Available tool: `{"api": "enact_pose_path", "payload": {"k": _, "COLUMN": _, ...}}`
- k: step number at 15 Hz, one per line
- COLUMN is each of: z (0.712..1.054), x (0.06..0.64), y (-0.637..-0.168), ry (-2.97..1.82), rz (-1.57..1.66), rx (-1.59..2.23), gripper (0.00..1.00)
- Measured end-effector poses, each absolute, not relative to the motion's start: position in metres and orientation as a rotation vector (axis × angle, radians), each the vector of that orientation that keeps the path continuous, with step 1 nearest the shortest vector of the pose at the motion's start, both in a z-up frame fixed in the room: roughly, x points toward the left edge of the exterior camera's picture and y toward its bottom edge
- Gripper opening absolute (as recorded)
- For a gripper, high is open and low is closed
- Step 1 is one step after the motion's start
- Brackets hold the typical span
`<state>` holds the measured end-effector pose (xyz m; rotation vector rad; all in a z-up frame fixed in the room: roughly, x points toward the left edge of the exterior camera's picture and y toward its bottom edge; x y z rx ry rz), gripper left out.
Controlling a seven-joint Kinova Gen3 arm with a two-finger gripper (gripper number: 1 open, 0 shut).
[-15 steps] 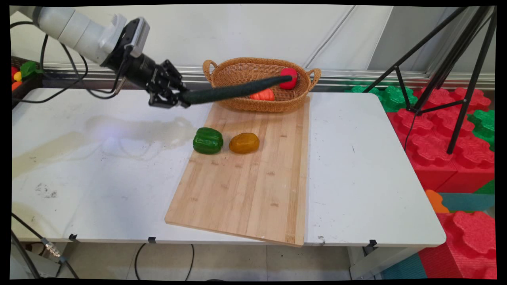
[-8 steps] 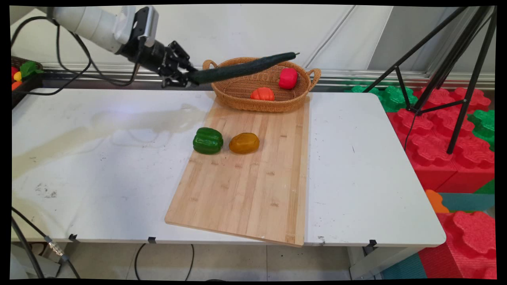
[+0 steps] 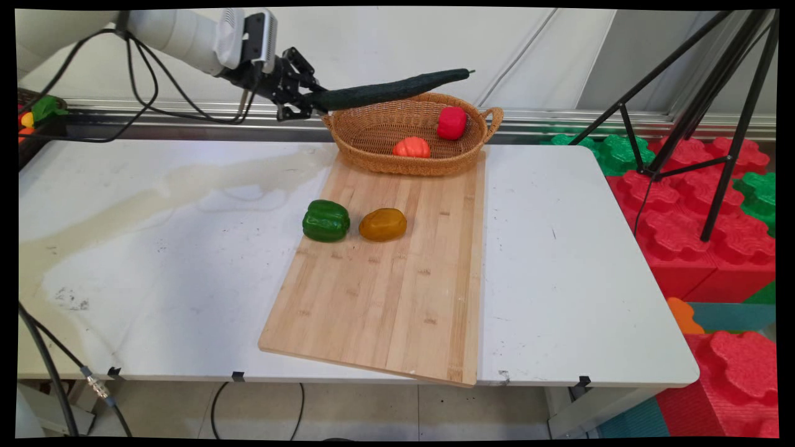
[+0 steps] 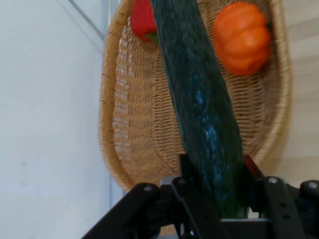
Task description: Place the picked object in the vegetable basket
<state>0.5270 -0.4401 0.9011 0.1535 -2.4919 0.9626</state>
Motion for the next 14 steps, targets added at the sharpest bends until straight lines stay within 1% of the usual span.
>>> {"api": "enact_pose_path", "payload": {"k": 8, "z": 0.877, "x": 0.519, "y": -0.471, "ry": -2.535, "rz": 1.028, "rx": 0.05, "gripper": 0.0}}
{"api": "enact_pose_path", "payload": {"k": 9, "z": 0.874, "x": 0.518, "y": -0.474, "ry": -2.537, "rz": 1.034, "rx": 0.038, "gripper": 1.0}}
{"api": "enact_pose_path", "payload": {"k": 14, "z": 0.869, "x": 0.515, "y": -0.482, "ry": -2.536, "rz": 1.055, "rx": 0.008, "gripper": 1.0}}
